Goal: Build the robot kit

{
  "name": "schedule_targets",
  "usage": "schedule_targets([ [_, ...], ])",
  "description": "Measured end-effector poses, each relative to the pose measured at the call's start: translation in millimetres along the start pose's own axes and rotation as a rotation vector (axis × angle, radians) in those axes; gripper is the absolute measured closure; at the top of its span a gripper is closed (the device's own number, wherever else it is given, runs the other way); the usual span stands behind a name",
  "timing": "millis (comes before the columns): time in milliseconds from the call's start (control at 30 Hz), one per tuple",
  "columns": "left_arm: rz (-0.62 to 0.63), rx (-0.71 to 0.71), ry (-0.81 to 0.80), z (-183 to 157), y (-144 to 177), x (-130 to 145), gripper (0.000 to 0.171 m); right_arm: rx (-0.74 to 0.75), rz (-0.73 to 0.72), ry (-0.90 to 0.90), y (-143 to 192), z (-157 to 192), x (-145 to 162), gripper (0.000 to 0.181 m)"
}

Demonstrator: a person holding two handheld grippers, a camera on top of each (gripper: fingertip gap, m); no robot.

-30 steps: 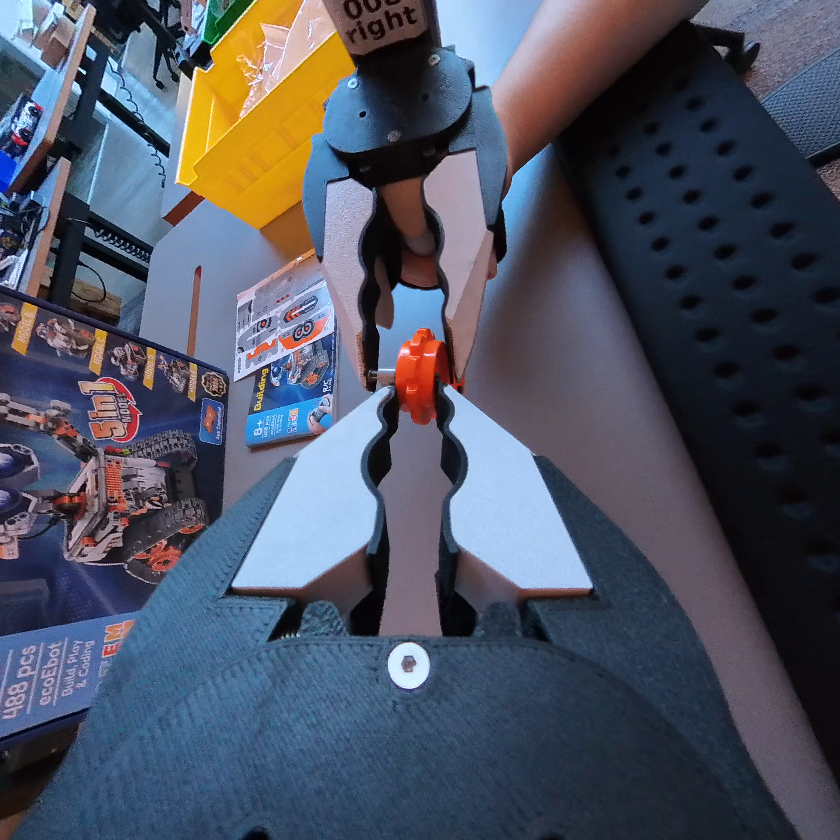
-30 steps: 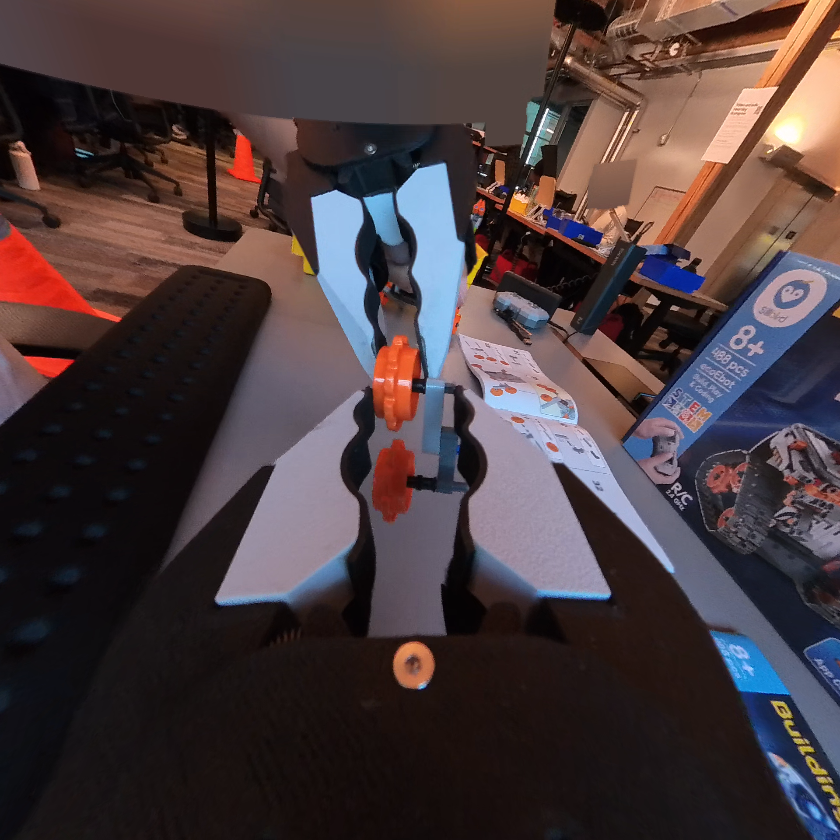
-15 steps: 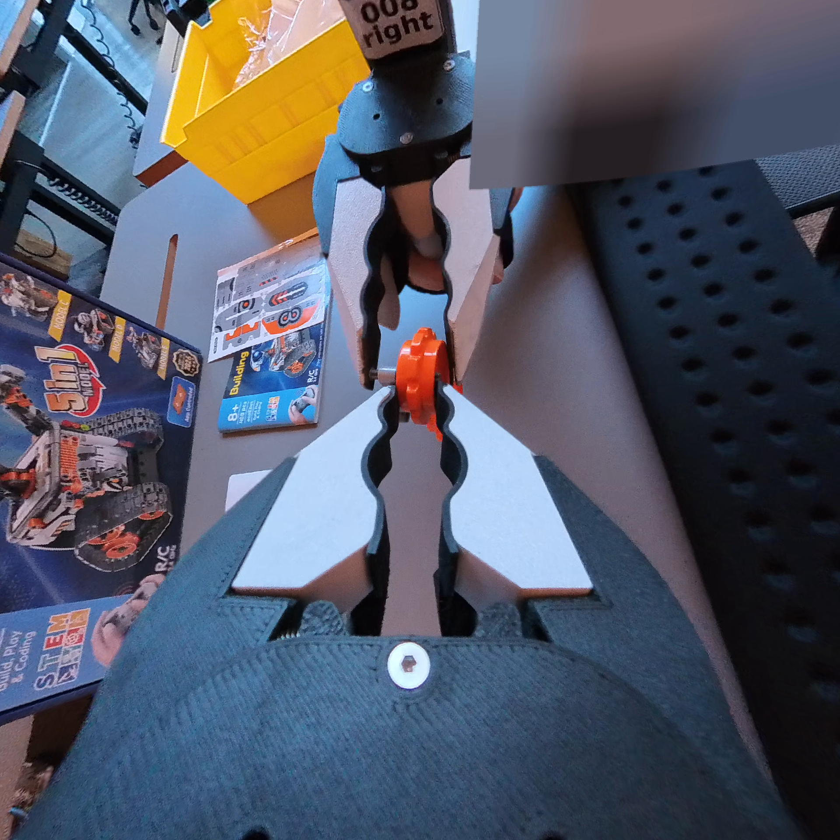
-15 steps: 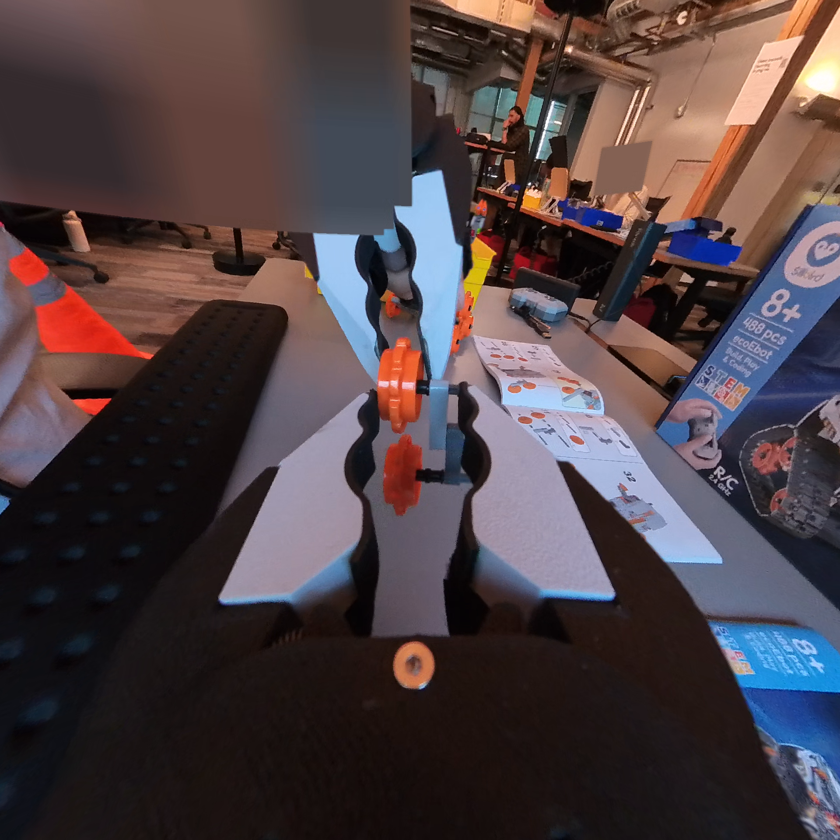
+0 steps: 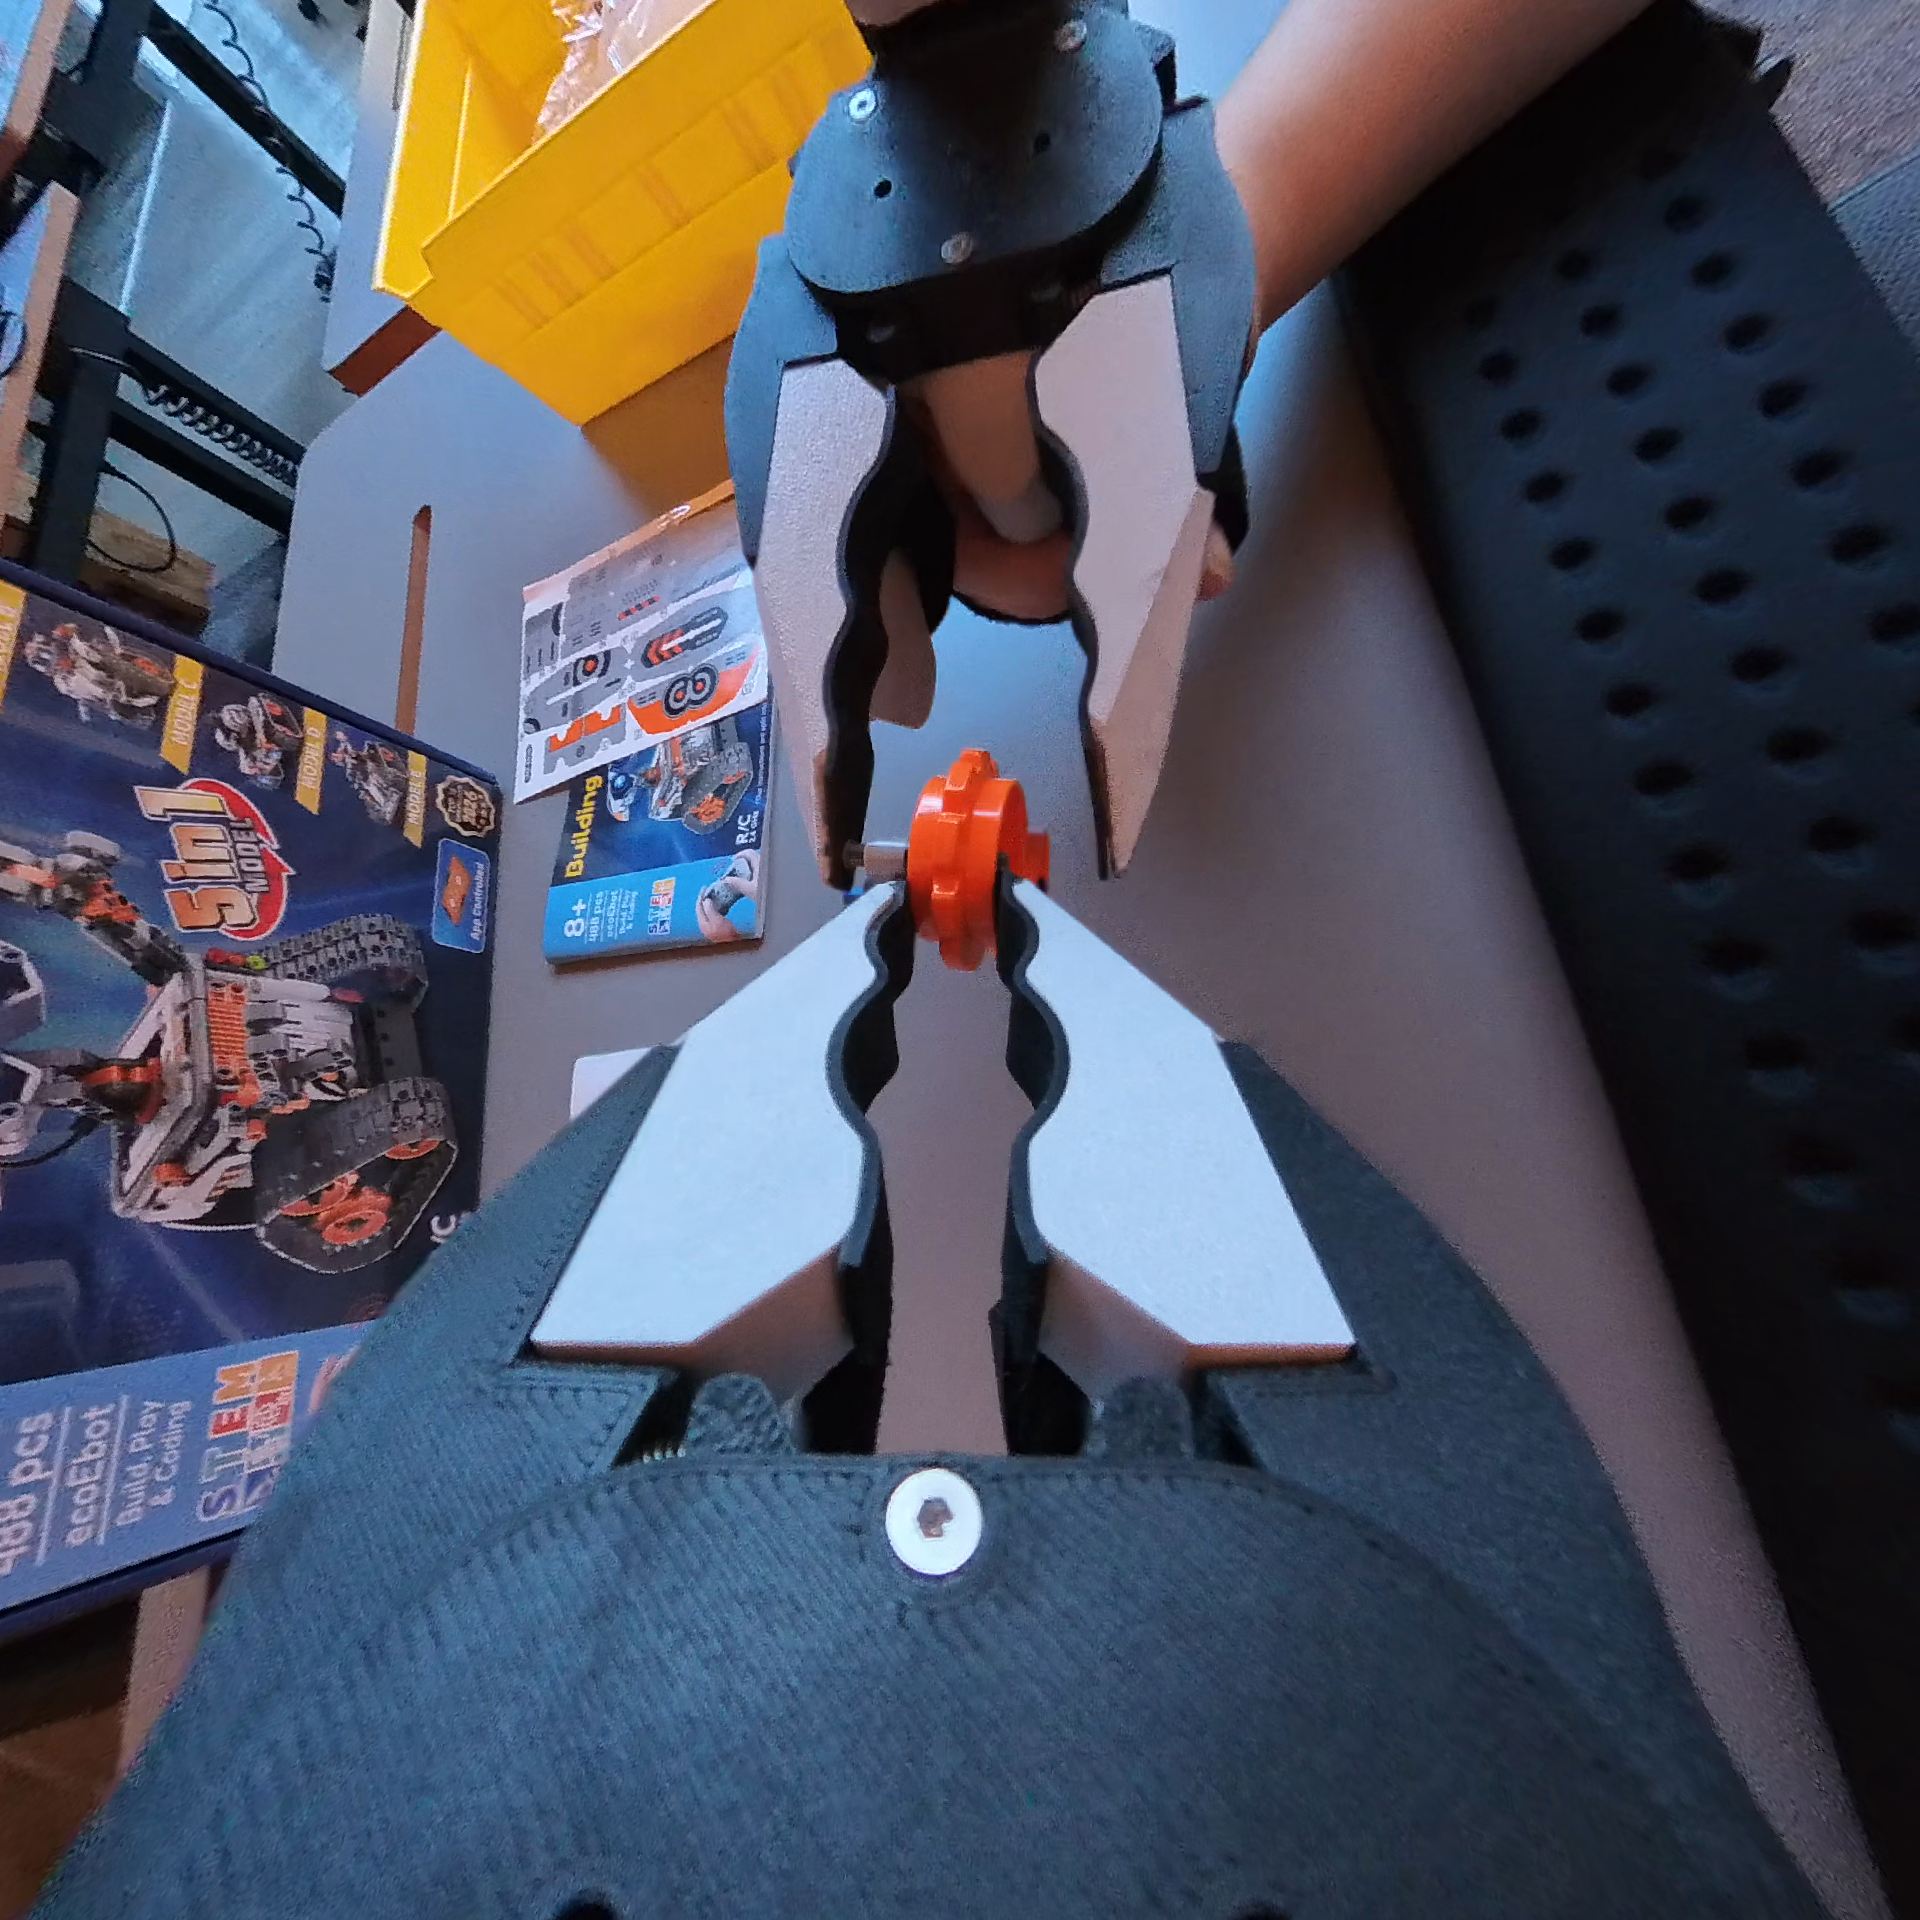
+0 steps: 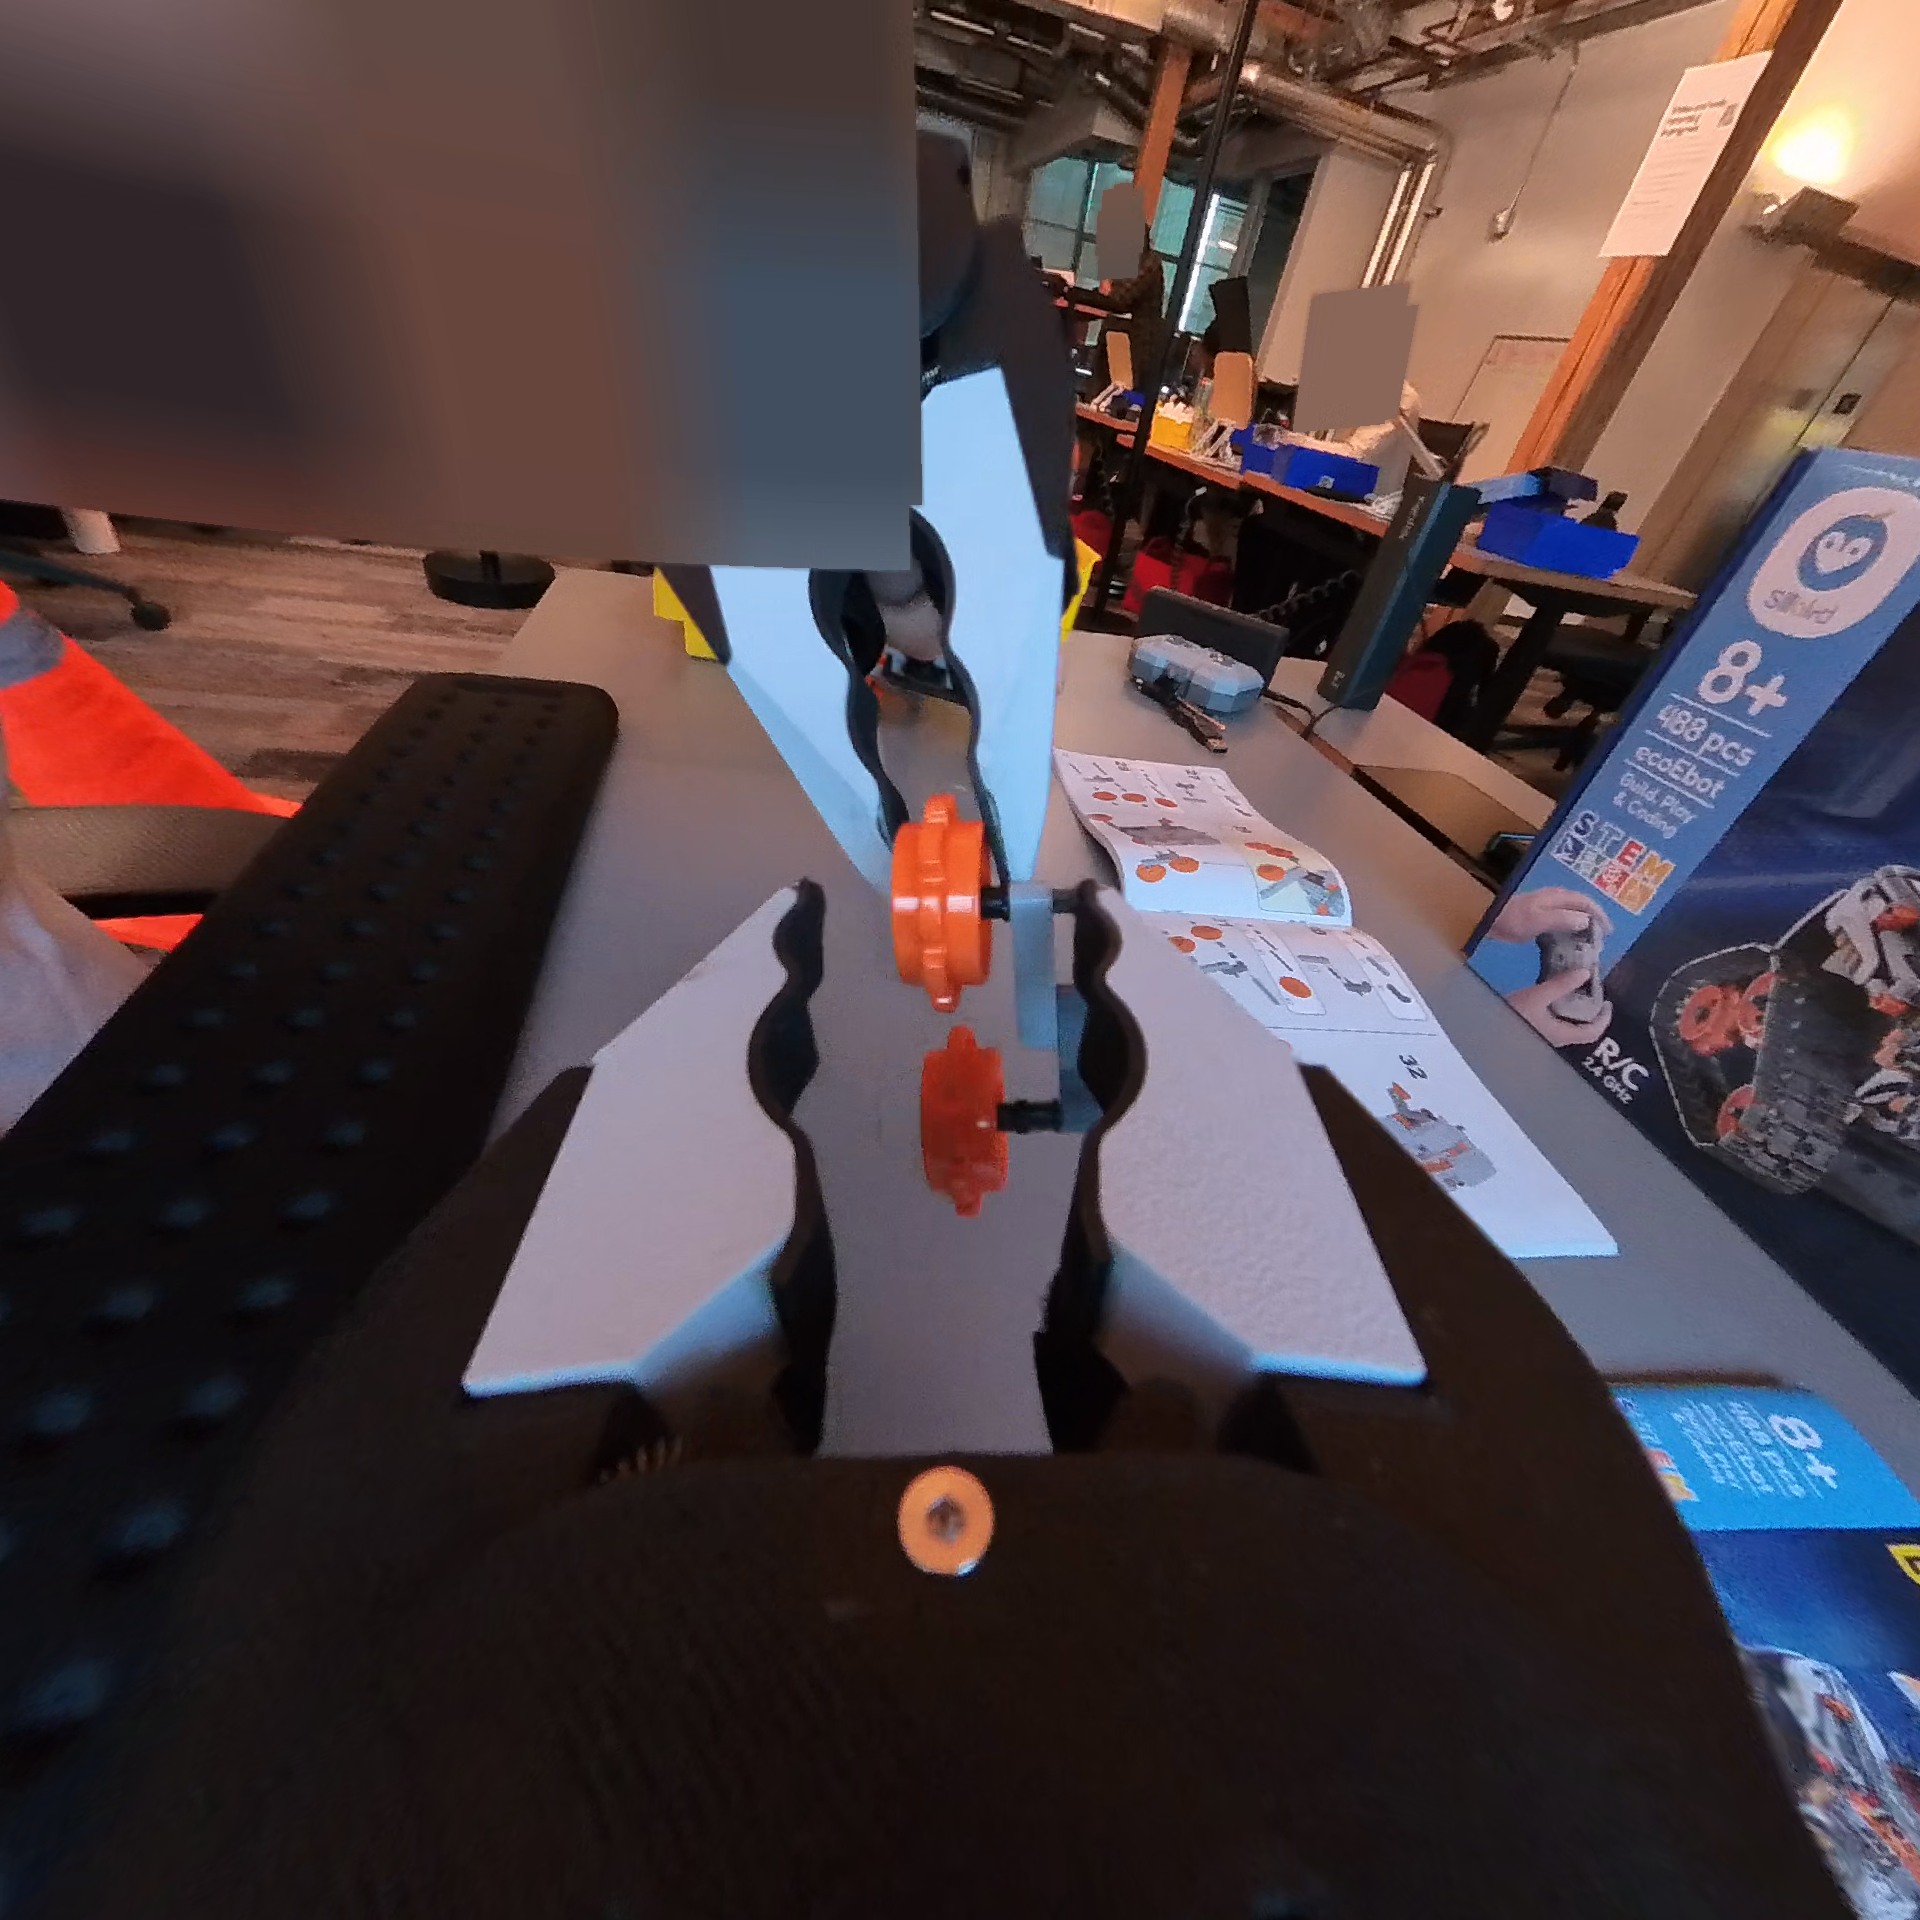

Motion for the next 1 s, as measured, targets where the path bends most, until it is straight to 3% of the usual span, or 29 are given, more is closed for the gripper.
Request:
schedule_targets([
  [67, -0.011, 0.019, 0.017, -3, -1, -1, 0.158, 0.024, 0.005, 0.039, 2, -3, 1, 0.147],
  [200, -0.011, -0.015, 0.015, -2, -1, 0, 0.158, 0.003, 0.01, -0.001, 1, -5, 2, 0.147],
  [300, -0.017, -0.057, 0.017, 4, 2, -1, 0.158, 0.069, -0.007, 0.021, 5, -14, -2, 0.14],
  [467, -0.026, -0.076, 0.048, 7, 5, -1, 0.158, 0.069, 0.008, 0.125, 6, -7, -3, 0.167],
  [633, -0.042, -0.058, 0.053, 2, 4, 0, 0.155, 0.024, 0.023, 0.127, 8, -2, -3, 0.167],
  [767, -0.052, -0.038, 0.106, 6, 2, 3, 0.126, -0.036, 0.022, 0.133, 9, 4, 0, 0.167],
  [1000, -0.091, 0.098, -0.034, -9, -1, 0, 0.137, -0.115, 0.005, 0.11, 11, 11, 0, 0.167],
])
Point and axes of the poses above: each gripper's, where its closed fingertips meet, y back along the fingers, x out of its underside, z = x × y across the jaws, the point moved 2 cm from there along y, back along the fingers, and after that the axes turned 10 degrees about x, right-handed, at the moved point
